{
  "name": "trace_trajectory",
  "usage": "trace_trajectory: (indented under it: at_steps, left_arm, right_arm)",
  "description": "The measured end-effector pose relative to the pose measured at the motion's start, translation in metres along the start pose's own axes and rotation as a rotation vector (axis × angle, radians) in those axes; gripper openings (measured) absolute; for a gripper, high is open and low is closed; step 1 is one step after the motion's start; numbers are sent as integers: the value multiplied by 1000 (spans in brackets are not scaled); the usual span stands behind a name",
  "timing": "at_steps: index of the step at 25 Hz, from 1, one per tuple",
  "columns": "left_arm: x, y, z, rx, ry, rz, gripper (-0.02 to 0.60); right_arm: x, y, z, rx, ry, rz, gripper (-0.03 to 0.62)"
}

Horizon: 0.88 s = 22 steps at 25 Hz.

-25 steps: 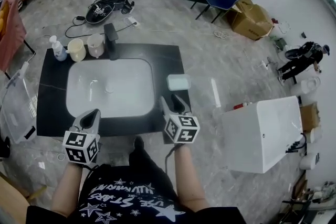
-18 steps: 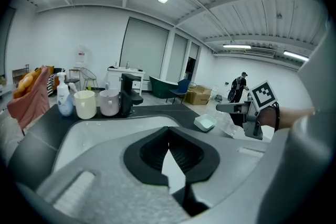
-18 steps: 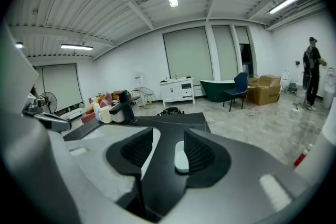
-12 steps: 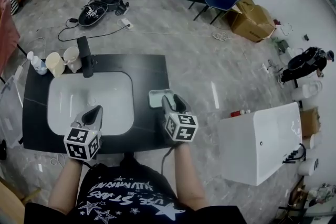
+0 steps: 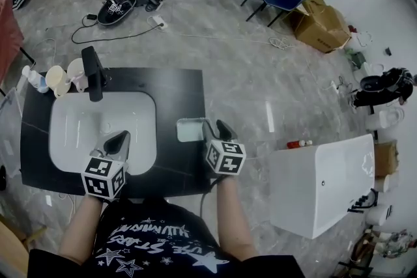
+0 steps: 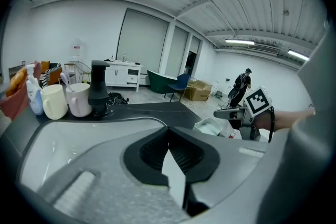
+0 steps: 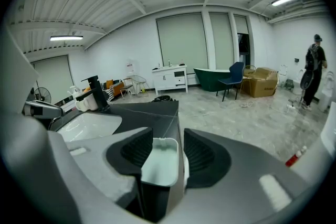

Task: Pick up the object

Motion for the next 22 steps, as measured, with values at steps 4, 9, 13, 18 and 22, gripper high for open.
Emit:
trace_trajectory:
  at_steps: [4, 9, 13, 18, 22]
  left_arm:
    - [-4, 2, -11, 7, 10, 10, 8]
    - [-12, 3, -12, 15, 30, 24, 8]
    - [-20, 7, -11, 19, 42, 31, 8]
    - [-27, 6, -4, 22, 48, 37, 8]
    - [-32, 5, 3, 23, 43, 42, 8]
  right_arm:
    - [-17, -1, -16, 29, 72, 25, 184]
    - [-30, -2, -26, 15, 137, 57, 133]
    - [-39, -1, -33, -9, 176, 70, 85]
    - [-45, -3, -32, -46, 196, 72, 18]
    - [-45, -5, -28, -74, 188, 68, 12]
Point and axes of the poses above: the fingertips, and each gripper's own axes: z backward along the fingers, y to its left, x out of its top, the point moved 2 cm from there along z, backward along the fingers, and after that the axes turned 11 degrees about -x, right-handed, at the moved point
